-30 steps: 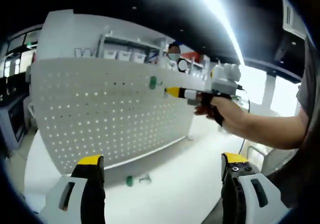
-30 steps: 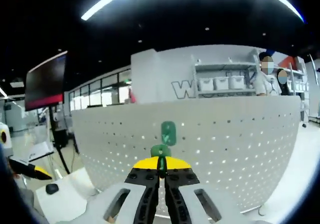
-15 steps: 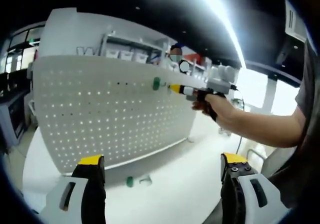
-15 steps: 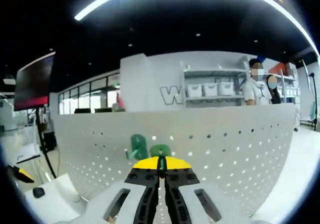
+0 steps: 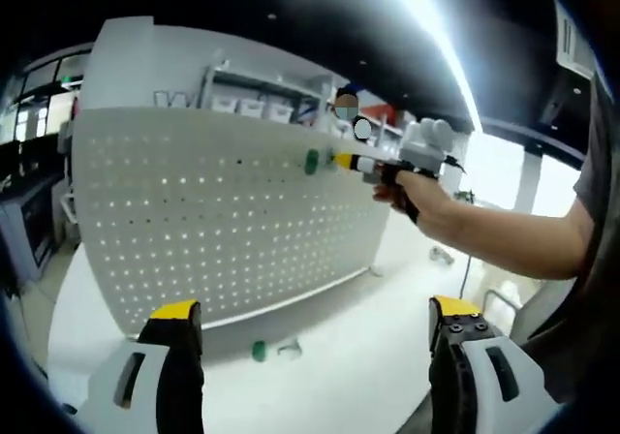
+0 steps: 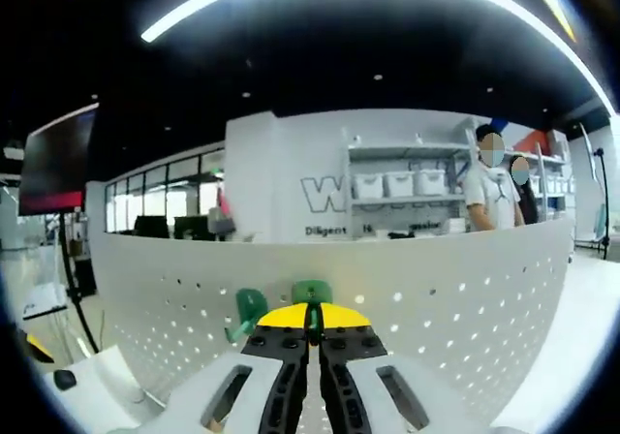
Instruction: Insert the hook assembly into the mounting plate slot until the hook locks in place.
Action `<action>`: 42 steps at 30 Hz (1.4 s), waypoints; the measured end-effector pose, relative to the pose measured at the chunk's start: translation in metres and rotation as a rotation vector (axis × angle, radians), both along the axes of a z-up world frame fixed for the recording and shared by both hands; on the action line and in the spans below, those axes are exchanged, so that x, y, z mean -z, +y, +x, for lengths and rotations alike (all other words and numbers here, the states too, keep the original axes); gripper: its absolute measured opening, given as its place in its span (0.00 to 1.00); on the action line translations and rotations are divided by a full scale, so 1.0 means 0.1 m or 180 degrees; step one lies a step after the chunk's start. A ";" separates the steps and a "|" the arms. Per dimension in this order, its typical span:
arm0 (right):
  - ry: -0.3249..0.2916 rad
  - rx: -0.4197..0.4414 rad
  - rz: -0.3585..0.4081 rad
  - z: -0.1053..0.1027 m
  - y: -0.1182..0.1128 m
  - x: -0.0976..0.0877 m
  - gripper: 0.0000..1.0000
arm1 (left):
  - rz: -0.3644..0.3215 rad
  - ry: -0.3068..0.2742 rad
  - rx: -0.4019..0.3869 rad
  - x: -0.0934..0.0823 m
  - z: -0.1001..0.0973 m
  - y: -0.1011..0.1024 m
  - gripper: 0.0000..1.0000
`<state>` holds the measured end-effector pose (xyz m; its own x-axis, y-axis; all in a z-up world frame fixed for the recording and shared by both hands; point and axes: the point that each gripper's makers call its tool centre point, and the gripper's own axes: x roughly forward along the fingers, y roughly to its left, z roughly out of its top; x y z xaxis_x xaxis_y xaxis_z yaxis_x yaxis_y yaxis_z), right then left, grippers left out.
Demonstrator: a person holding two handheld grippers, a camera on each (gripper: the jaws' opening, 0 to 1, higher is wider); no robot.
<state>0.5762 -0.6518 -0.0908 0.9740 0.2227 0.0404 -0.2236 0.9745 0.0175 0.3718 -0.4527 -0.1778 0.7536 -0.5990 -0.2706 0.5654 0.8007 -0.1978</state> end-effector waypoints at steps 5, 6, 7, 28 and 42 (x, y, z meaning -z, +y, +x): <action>-0.0006 0.0017 -0.0020 0.00 -0.01 0.01 0.00 | 0.0011 0.0023 -0.0015 0.01 0.00 0.02 1.00; -0.0011 0.0021 -0.0031 0.00 -0.02 0.01 0.00 | 0.0003 0.0018 -0.0019 0.00 0.00 0.02 1.00; -0.0015 0.0030 -0.0043 0.00 -0.03 0.02 0.00 | -0.0001 0.0014 -0.0022 0.00 0.00 0.02 0.99; 0.0051 0.0085 -0.0048 0.04 -0.03 0.10 0.00 | 0.0026 0.0038 -0.0149 0.01 0.02 0.15 0.97; 0.0141 0.0025 -0.0076 0.03 -0.03 0.12 0.02 | 0.0046 0.0045 -0.0186 0.02 0.00 0.19 0.98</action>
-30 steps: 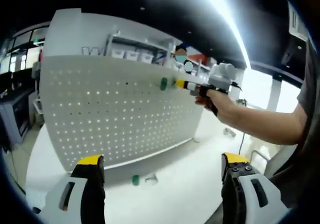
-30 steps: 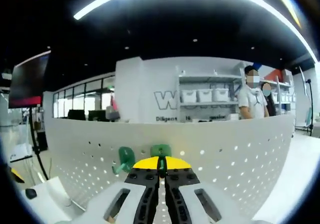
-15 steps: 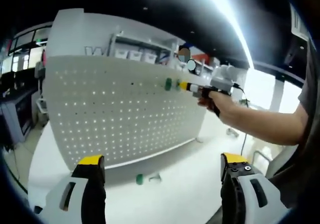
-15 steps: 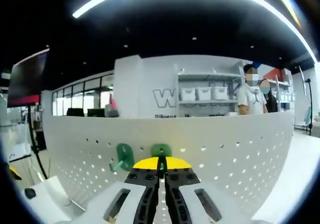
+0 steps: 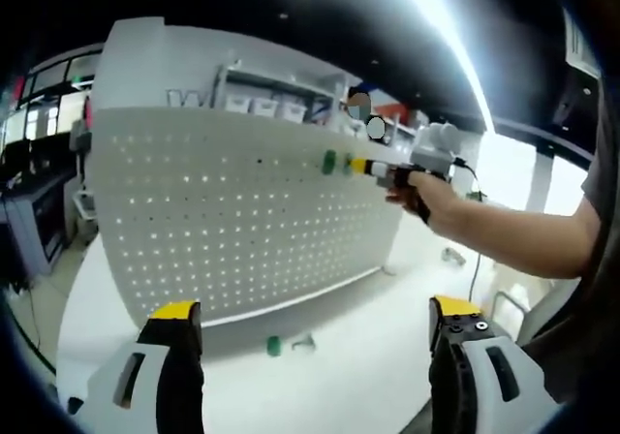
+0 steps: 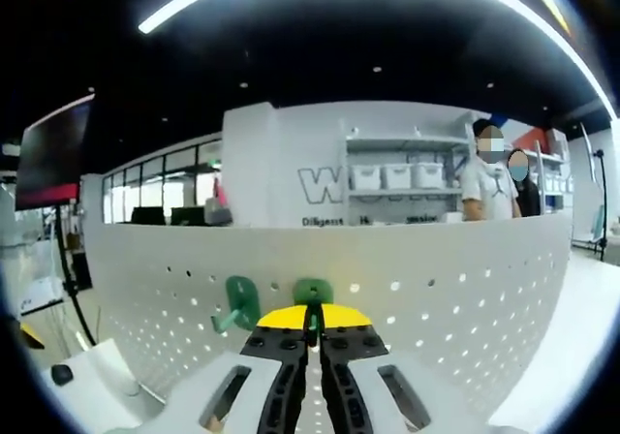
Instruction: Insert the hook assembly into the mounting plate slot until the hook locks in place.
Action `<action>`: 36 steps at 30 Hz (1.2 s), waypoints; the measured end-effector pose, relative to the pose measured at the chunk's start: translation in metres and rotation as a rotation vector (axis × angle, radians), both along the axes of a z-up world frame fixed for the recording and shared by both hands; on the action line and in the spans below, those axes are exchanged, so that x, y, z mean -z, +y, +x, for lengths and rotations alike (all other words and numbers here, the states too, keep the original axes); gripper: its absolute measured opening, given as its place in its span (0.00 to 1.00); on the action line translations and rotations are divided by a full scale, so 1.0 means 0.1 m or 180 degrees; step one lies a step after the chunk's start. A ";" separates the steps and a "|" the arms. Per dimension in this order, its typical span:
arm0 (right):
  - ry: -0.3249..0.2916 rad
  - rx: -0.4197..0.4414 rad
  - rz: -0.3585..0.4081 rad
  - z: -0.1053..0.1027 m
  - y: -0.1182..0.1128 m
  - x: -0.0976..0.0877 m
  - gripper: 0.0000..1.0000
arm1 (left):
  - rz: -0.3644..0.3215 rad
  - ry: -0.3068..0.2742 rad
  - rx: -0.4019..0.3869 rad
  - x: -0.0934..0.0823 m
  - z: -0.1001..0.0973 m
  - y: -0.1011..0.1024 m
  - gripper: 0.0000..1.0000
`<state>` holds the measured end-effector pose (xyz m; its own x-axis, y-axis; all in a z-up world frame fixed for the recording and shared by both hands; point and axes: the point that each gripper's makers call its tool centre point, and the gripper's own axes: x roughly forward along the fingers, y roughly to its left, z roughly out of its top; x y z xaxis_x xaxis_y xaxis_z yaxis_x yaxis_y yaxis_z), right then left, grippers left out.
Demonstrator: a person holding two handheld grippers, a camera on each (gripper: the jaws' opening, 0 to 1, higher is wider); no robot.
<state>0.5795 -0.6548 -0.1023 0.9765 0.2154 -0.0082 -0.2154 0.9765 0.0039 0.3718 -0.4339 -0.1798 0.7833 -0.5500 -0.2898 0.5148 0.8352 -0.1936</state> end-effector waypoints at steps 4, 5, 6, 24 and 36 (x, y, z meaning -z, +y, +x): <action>0.0088 -0.0019 -0.0017 0.00 0.01 0.05 0.05 | -0.0014 -0.0021 -0.0012 -0.02 0.00 0.00 0.99; 0.0112 -0.0018 -0.0013 0.00 0.02 0.06 0.06 | -0.0020 -0.0021 -0.0017 -0.02 0.00 0.00 0.99; 0.0113 -0.0020 -0.0011 0.00 0.02 0.06 0.06 | -0.0025 -0.0027 -0.0018 -0.03 0.00 0.00 0.99; 0.0111 -0.0109 0.0072 -0.45 -0.04 0.04 0.19 | -0.0003 0.0155 0.0025 0.15 -0.14 -0.05 1.00; 0.0414 -0.0283 -0.0062 -0.85 -0.09 0.42 0.21 | 0.0003 0.0175 0.0048 0.16 -0.15 -0.06 1.00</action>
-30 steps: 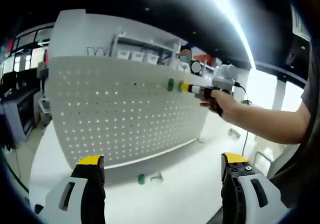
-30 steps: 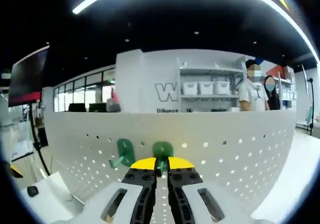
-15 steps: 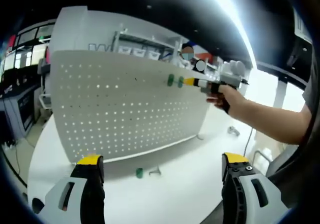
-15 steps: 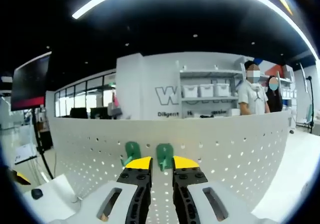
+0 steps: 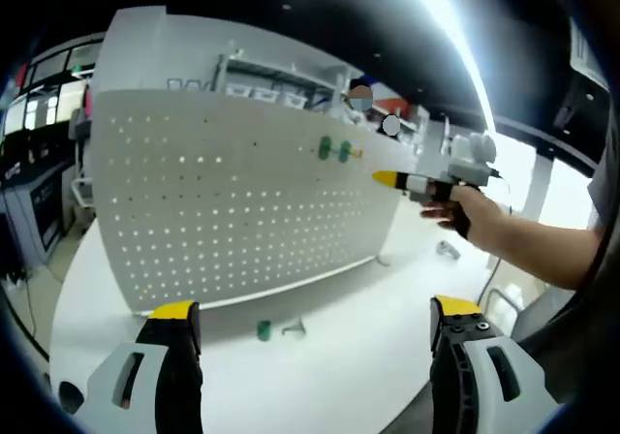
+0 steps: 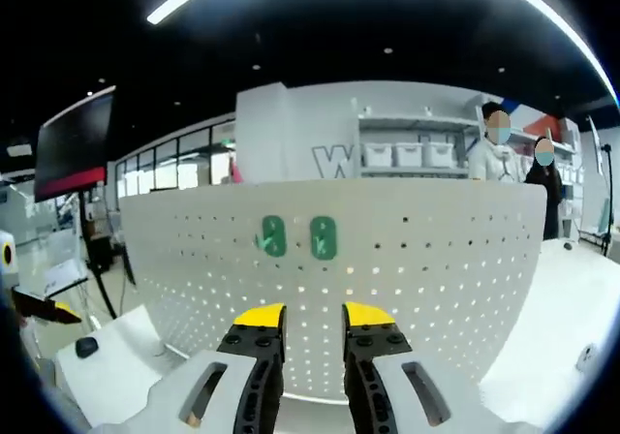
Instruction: Insert the hook assembly into the mounting plate slot until the hook locks in place.
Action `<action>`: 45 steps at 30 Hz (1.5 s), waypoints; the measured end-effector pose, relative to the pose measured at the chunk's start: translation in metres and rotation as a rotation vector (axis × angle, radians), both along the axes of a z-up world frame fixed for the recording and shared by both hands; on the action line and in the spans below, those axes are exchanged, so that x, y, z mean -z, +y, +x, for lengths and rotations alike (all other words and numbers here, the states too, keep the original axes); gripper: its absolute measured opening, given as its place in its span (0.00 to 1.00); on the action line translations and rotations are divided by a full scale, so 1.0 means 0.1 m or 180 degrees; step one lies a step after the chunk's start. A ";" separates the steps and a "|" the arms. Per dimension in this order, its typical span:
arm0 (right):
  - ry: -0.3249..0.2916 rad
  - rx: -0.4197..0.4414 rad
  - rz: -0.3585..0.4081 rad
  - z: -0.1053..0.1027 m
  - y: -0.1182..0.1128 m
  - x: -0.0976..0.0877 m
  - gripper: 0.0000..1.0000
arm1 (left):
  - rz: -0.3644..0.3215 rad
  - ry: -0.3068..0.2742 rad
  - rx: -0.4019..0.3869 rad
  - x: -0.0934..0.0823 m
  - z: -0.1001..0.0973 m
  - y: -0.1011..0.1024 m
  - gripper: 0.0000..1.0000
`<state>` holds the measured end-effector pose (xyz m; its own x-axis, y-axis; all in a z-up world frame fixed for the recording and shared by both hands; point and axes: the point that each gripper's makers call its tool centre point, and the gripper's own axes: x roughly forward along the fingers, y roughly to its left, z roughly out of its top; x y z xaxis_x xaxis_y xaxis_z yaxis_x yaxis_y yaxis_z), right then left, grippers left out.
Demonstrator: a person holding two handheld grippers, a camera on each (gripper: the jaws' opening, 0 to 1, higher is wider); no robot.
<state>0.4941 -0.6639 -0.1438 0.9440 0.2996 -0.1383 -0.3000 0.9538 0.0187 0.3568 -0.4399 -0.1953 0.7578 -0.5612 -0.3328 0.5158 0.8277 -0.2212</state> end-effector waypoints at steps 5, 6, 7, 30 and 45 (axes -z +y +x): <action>0.0183 -0.0108 0.0030 -0.23 0.05 0.20 0.23 | 0.0016 0.0035 0.0000 0.04 -0.03 0.00 1.00; 0.0209 -0.0144 0.0051 -0.26 0.06 0.22 0.23 | 0.0027 0.0043 0.0006 0.05 -0.04 0.00 1.00; 0.0213 -0.0151 0.0059 -0.31 0.07 0.23 0.23 | 0.0031 0.0047 0.0004 0.06 -0.05 0.01 1.00; 0.0778 -0.0795 -0.0148 -1.07 0.47 0.94 0.27 | 0.0088 0.0280 -0.0024 0.29 -0.22 0.10 1.00; 0.0984 -0.0958 -0.0212 -1.28 0.24 1.20 0.30 | 0.0232 0.0520 -0.0024 0.47 -0.29 0.22 1.00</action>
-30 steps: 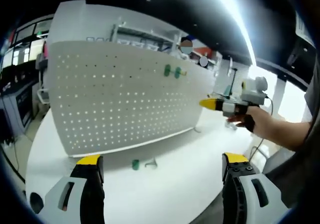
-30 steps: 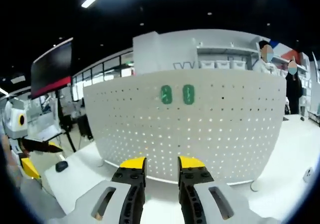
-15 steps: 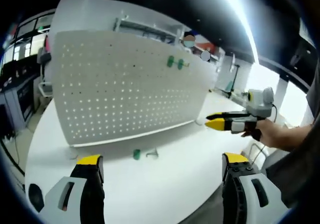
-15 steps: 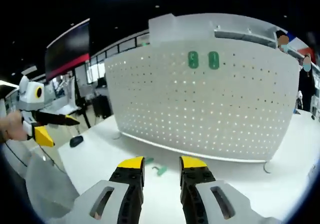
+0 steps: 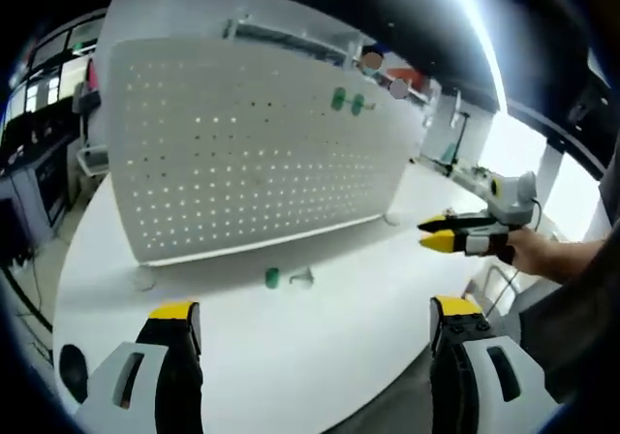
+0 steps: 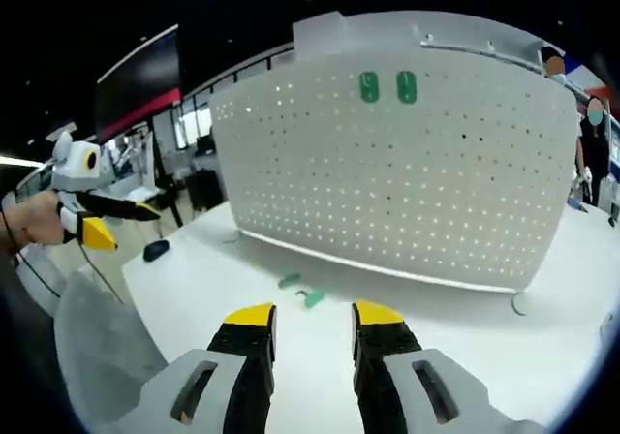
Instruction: Insert the hook assembly into the mounting plate slot until the hook locks in place.
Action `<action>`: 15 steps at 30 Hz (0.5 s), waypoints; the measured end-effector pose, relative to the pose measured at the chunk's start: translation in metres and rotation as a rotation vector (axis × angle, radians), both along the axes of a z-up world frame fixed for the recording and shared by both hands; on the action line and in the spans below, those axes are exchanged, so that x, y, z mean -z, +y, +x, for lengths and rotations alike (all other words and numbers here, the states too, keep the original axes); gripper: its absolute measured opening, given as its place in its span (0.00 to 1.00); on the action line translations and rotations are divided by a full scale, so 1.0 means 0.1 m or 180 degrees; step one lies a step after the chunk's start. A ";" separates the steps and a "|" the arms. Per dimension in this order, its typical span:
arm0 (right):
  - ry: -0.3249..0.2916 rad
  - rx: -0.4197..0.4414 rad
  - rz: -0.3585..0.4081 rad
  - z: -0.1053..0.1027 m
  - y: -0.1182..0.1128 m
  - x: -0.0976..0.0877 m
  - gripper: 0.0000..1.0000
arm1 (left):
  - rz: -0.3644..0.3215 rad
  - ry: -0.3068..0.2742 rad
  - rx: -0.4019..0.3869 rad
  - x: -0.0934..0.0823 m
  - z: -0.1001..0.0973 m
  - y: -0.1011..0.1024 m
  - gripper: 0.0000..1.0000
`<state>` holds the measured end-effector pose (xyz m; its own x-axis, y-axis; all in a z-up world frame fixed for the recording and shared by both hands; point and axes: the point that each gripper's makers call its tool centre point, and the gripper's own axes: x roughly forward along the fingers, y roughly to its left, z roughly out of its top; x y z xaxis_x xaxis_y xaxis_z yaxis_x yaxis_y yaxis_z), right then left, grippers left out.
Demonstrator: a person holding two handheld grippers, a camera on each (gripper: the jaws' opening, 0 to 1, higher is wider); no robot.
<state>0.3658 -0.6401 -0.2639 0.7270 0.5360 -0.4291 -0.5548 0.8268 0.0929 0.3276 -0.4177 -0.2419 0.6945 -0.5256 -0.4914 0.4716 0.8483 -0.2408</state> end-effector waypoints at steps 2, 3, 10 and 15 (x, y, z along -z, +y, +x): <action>0.0054 -0.0010 -0.0001 -0.03 -0.03 0.04 0.30 | 0.0010 0.0012 0.0001 0.01 -0.01 0.01 1.00; 0.0076 -0.0027 -0.0010 -0.04 -0.03 0.05 0.30 | 0.0014 0.0018 -0.0001 0.01 -0.02 0.02 1.00; 0.0223 -0.0202 0.0021 -0.20 0.03 0.18 0.31 | -0.0023 0.0137 -0.0025 0.09 -0.06 0.03 0.99; 0.0311 -0.0388 -0.0053 -0.32 0.11 0.29 0.37 | 0.0032 0.0155 -0.0012 0.14 -0.09 0.02 1.00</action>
